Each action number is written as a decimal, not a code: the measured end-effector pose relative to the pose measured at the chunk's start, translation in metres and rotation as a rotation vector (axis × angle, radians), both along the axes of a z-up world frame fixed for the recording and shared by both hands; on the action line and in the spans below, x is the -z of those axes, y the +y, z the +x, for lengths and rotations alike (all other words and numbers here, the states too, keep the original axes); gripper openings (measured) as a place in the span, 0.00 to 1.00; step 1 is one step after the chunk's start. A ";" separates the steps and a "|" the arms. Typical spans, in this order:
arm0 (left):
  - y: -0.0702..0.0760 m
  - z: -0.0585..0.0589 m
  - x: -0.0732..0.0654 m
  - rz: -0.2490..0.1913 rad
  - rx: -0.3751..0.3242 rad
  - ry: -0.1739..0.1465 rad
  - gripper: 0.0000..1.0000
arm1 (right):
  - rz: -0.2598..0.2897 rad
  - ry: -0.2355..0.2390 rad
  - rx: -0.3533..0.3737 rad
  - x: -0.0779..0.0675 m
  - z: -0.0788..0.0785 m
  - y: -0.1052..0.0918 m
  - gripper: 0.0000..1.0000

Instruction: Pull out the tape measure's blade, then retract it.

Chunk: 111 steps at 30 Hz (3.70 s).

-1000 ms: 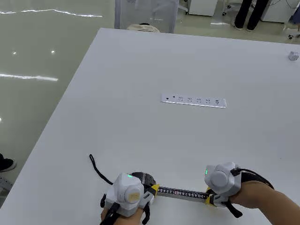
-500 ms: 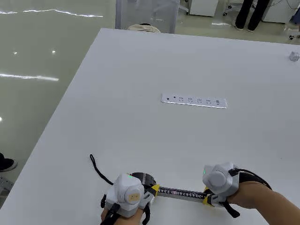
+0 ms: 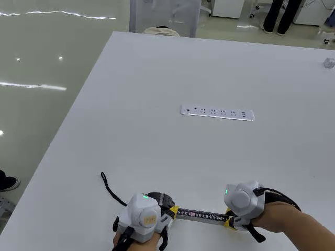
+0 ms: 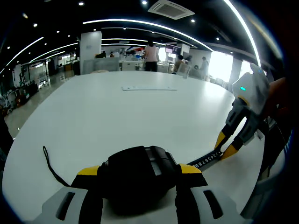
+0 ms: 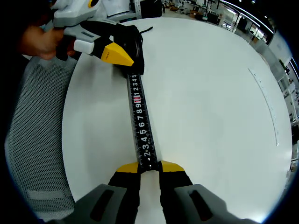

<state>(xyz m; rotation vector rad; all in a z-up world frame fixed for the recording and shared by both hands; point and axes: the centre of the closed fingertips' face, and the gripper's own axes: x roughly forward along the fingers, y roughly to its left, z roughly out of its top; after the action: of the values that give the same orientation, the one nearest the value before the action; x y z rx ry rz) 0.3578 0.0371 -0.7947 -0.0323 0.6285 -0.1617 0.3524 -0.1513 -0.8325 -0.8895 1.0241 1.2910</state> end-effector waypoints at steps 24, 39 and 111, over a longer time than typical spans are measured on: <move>0.000 0.000 -0.001 -0.002 0.002 0.000 0.59 | 0.006 0.001 -0.014 -0.001 -0.001 0.010 0.15; 0.000 -0.001 -0.001 -0.003 0.002 -0.003 0.59 | 0.007 0.002 -0.017 -0.001 -0.002 0.018 0.15; 0.001 -0.001 0.001 0.003 -0.018 0.029 0.59 | 0.033 0.004 -0.020 0.001 -0.005 0.051 0.15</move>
<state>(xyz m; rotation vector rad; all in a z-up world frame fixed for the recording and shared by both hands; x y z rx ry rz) 0.3573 0.0380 -0.7952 -0.0371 0.6574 -0.1428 0.3470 -0.1003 -0.8332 -0.8741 0.9960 1.3232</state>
